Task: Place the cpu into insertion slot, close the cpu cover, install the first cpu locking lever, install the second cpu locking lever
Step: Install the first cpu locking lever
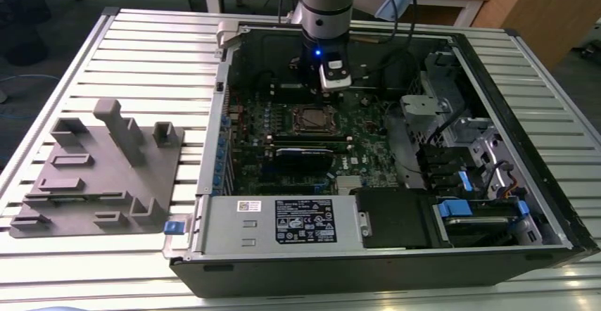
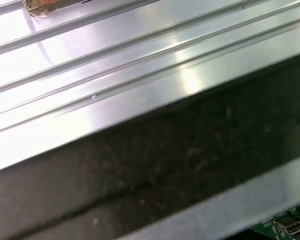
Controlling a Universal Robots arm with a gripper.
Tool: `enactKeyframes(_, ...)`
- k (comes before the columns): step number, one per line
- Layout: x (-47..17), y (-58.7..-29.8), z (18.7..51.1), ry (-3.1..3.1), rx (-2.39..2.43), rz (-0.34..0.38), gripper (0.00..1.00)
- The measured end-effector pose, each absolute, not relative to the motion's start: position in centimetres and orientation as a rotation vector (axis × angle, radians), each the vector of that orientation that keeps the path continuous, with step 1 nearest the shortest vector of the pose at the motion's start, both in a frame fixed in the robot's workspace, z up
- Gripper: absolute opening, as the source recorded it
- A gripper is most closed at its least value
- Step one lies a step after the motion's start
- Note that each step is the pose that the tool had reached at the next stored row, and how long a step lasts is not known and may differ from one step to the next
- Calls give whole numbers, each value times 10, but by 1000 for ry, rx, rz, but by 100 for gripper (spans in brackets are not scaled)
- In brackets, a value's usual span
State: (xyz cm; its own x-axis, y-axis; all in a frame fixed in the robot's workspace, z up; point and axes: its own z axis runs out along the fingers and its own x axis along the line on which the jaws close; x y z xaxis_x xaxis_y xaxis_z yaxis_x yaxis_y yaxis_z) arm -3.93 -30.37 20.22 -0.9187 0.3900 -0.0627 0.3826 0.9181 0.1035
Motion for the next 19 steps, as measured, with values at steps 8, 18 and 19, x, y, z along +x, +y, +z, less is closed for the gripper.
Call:
enactKeyframes(8,-39,-302,202,2992,620,136,11)
enactKeyframes(18,-41,-300,202,2991,620,137,11)
enactKeyframes(19,-42,-300,201,2989,620,137,11)
